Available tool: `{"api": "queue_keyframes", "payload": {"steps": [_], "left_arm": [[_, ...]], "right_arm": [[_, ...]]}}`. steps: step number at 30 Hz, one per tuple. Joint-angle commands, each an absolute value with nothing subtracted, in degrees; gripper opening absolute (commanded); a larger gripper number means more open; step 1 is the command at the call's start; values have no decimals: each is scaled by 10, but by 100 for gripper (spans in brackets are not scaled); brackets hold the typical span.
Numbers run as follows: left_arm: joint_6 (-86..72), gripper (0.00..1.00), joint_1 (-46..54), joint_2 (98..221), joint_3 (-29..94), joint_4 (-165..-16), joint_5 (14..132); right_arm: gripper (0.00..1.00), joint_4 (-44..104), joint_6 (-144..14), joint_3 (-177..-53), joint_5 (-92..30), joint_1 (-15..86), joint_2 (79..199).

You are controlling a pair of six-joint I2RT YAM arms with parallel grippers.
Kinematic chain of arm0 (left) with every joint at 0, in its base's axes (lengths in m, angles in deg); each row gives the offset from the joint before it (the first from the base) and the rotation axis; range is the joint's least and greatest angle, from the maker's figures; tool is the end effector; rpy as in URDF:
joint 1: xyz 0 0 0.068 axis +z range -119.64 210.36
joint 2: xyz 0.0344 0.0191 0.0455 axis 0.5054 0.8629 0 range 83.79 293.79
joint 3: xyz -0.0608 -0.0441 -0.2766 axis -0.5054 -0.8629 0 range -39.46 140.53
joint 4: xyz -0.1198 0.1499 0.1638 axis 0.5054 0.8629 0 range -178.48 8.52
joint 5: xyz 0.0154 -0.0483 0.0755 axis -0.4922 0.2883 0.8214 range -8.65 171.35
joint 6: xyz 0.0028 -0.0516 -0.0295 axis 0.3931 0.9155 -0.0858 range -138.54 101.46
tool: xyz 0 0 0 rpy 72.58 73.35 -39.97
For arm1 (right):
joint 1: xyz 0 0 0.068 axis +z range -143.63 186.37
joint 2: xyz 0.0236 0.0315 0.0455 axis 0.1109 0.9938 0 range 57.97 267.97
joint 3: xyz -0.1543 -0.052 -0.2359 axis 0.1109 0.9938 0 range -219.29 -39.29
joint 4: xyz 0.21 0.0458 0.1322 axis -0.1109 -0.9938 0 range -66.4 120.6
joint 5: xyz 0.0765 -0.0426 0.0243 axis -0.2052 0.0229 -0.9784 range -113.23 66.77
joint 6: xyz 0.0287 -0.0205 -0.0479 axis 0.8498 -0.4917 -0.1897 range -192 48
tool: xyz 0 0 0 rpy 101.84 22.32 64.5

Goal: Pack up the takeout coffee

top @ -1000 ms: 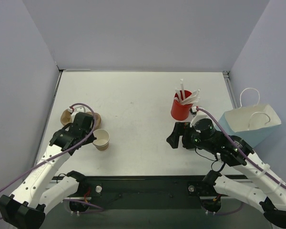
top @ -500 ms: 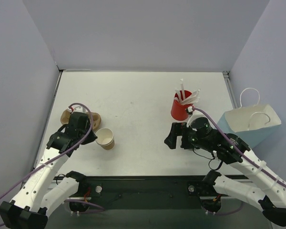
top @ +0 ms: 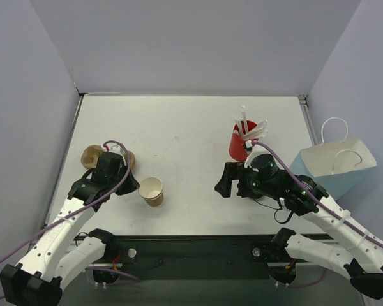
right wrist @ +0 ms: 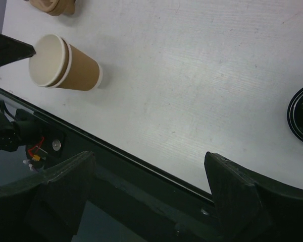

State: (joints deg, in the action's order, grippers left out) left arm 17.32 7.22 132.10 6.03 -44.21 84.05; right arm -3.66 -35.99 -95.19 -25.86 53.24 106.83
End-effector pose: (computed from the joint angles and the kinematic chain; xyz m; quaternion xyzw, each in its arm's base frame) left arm 0.1415 -0.0582 0.2836 -0.1117 0.9237 -0.1611 0.3291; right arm 0.1130 0.1236 0.3577 -0.0927 0.8485 0.3593 0.3774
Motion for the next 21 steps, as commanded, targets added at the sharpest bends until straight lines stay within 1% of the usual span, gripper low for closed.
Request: {"api": "queue_keyframes", "payload": {"steps": [1,2,3,4,5,7,8,10,12,13,14,16,17,21], "left_arm": [[196,0,101,1284,35,-517,746],[189,0,87,1285,50,-483,771],[182,0,76,1292,87,-456,858],[175,0,67,1307,97,-432,892],[180,0,72,1312,102,-410,893],[180,0,93,1302,69,-440,817],[187,0,98,1295,56,-480,766],[204,0,95,1284,35,-494,769],[210,0,98,1279,28,-488,778],[213,0,100,1277,20,-491,774],[216,0,101,1276,17,-496,757],[233,0,101,1270,11,-502,746],[239,0,101,1269,6,-504,740],[270,0,103,1250,-10,-514,732]], "right_arm": [[94,10,-352,-947,-286,535,1093],[93,25,-351,-948,-296,535,1108],[92,35,-351,-951,-301,536,1116],[91,47,-348,-951,-304,536,1123],[89,73,-342,-949,-309,536,1141],[86,104,-332,-943,-324,537,1161],[85,136,-318,-941,-332,537,1186],[83,171,-299,-938,-352,537,1225],[78,242,-261,-930,-370,539,1252],[77,268,-249,-920,-384,543,1280],[73,323,-233,-917,-394,544,1293],[69,372,-197,-912,-417,549,1334],[67,412,-187,-907,-420,555,1348],[62,485,-141,-894,-423,569,1395]]}}
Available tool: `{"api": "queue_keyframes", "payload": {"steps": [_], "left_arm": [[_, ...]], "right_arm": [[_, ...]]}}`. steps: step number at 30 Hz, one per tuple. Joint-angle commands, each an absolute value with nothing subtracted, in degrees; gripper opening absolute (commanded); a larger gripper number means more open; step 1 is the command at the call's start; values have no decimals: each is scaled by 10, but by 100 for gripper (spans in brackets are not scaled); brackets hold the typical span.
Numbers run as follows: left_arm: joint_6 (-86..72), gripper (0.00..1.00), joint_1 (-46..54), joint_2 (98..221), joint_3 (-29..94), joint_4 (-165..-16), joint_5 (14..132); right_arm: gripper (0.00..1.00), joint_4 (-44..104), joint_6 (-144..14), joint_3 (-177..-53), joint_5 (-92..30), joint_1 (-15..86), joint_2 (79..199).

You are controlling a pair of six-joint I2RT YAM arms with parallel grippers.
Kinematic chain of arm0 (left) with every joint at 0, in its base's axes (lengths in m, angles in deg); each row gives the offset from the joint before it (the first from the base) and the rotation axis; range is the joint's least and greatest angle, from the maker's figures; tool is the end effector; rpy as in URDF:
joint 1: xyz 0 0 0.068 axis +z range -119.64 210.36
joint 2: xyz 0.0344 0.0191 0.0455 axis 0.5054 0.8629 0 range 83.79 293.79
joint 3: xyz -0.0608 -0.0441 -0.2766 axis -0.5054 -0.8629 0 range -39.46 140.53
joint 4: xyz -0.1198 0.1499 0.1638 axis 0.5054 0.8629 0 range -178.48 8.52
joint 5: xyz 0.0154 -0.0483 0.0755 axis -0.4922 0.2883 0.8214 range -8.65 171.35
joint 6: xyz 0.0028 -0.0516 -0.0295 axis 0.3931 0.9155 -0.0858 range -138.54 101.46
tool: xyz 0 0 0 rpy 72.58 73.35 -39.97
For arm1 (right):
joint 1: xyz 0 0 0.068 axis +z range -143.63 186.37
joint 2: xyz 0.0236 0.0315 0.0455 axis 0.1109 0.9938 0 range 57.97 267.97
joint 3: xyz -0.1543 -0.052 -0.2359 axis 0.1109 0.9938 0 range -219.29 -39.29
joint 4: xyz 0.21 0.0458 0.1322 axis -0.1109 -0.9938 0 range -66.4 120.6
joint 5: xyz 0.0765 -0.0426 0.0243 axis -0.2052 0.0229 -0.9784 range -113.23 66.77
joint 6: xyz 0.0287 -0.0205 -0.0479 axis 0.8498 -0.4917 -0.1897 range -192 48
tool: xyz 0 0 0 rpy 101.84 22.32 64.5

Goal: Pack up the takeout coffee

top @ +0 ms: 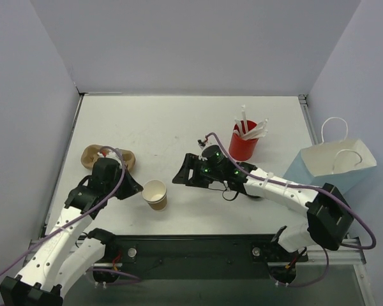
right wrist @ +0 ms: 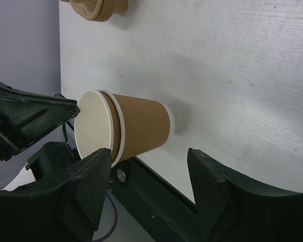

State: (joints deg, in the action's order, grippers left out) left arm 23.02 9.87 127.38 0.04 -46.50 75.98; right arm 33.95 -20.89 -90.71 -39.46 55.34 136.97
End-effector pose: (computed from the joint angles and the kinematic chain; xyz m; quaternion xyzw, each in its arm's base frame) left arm 0.1287 -0.0524 0.2639 -0.1522 0.9139 -0.2299 0.2978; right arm 0.1934 0.2410 0.2834 -0.0611 0.8326 0.4881 0.2543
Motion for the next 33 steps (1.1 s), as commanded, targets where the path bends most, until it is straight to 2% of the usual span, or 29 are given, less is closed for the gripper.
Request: {"api": "queue_keyframes", "payload": {"steps": [1,14,33], "left_arm": [[272,0,103,1248,-11,-514,731],[271,0,104,1220,-15,-488,760],[276,0,104,1220,-11,-492,766]], "right_arm": [[61,494,-135,-892,-423,571,1408],[52,515,-108,-873,-403,585,1436],[47,494,-84,-878,-396,595,1453]]}}
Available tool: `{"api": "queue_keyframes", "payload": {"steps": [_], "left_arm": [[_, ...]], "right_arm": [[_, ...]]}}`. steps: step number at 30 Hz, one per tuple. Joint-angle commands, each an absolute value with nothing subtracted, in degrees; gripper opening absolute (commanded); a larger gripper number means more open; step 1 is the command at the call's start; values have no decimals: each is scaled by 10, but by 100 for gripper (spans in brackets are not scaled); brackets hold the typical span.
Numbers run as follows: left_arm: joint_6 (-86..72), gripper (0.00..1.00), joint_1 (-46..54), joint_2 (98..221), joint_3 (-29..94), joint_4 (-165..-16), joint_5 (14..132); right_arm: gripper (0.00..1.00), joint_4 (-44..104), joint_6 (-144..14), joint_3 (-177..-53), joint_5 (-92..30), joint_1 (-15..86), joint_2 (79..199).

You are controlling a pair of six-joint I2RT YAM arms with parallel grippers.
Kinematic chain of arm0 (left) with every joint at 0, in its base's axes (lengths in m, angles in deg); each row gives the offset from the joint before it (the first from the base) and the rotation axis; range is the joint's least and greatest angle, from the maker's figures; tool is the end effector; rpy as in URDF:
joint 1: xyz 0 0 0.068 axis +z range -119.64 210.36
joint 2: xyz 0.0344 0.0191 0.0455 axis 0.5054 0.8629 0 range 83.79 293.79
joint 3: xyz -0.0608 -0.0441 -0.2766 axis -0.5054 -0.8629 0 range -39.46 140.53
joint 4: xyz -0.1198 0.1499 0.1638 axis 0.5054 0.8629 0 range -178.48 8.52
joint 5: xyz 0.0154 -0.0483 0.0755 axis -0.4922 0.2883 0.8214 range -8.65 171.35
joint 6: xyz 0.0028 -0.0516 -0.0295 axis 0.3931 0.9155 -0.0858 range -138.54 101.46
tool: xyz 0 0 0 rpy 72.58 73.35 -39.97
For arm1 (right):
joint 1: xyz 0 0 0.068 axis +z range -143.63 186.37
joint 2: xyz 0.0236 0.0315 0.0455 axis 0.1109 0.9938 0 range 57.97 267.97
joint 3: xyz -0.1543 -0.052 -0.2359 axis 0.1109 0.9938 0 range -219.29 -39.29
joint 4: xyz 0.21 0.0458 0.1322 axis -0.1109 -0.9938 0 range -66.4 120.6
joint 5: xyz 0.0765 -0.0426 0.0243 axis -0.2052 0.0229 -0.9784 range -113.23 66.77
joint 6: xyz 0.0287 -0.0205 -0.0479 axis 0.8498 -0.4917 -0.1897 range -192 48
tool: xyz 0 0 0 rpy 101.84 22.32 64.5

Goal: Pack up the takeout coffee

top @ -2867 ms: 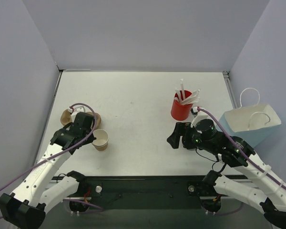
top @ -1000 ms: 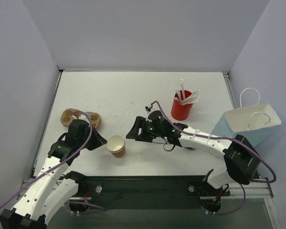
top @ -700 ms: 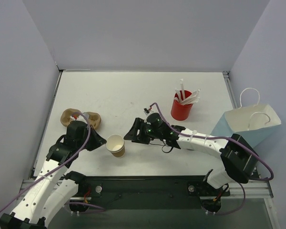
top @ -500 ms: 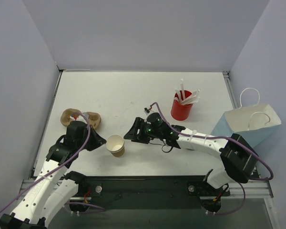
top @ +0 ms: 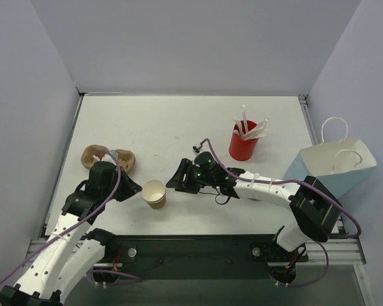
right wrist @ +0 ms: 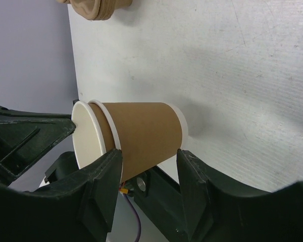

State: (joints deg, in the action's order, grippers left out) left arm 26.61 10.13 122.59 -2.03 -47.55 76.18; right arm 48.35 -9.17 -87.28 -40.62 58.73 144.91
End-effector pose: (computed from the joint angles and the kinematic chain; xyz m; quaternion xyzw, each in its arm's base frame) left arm 0.1175 -0.0475 0.2632 -0.1794 0.8960 -0.2530 0.3177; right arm 0.1933 0.2721 0.2483 -0.0107 0.8200 0.5384 0.1940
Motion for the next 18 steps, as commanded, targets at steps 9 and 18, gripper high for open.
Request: {"api": "queue_keyframes", "payload": {"steps": [9,18], "left_arm": [[280,0,104,1219,-17,-496,768],[282,0,104,1221,-22,-507,774]], "right_arm": [[45,504,-80,-876,-398,601,1456],[44,469,-98,-875,-382,618,1465]]}}
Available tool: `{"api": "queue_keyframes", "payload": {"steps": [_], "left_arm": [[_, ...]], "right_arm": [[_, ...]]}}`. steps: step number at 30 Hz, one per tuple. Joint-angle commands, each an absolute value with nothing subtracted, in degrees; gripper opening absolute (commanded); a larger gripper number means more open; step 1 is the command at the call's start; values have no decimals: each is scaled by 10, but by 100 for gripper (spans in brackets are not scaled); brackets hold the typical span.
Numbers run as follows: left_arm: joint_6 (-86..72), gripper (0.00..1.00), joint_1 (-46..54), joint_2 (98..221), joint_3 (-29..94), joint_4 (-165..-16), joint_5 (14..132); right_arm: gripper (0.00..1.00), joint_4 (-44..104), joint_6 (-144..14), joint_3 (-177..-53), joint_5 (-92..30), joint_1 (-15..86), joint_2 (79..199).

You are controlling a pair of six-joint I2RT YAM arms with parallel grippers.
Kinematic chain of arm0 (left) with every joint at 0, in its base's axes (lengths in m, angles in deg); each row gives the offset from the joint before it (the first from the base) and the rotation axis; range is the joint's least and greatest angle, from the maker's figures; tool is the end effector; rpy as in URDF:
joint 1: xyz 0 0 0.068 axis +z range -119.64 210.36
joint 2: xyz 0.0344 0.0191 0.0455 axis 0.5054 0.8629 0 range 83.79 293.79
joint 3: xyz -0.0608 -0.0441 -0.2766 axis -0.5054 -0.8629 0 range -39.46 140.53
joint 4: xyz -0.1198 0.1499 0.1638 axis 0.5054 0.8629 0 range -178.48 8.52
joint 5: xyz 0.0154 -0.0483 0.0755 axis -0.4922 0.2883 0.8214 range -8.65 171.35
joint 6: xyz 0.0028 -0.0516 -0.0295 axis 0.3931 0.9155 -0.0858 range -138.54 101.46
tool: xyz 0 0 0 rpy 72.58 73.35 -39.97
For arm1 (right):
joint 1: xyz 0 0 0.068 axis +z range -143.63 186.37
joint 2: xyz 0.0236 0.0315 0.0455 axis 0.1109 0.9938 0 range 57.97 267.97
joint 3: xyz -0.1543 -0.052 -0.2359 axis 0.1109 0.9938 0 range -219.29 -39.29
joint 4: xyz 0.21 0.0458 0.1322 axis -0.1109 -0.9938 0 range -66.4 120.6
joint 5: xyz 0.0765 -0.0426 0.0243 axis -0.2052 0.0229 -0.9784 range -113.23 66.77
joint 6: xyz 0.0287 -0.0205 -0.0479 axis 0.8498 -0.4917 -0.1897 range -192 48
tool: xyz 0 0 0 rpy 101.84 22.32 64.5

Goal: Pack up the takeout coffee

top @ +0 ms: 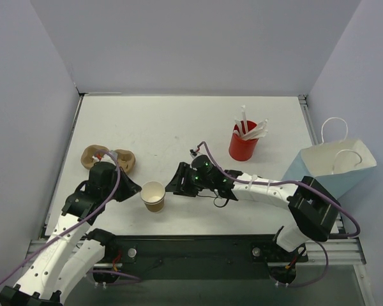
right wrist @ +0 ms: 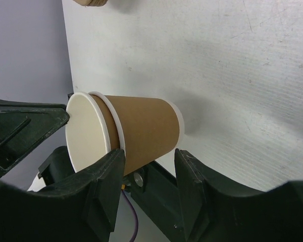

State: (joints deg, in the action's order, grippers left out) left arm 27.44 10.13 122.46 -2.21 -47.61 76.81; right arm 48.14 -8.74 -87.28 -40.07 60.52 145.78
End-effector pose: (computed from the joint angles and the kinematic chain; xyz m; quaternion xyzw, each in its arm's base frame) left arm 0.1174 -0.0469 0.2625 -0.1881 0.8944 -0.2511 0.3188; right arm 0.1862 0.2794 0.2431 -0.0161 0.8253 0.5341 0.1824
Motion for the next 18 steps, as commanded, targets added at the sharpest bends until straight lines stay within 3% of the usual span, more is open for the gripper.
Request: {"api": "queue_keyframes", "payload": {"steps": [1,18], "left_arm": [[282,0,104,1222,-21,-509,773],[270,0,104,1230,-33,-510,797]], "right_arm": [[44,463,-101,-875,-380,620,1467],[44,445,-134,-888,-365,638,1473]]}}
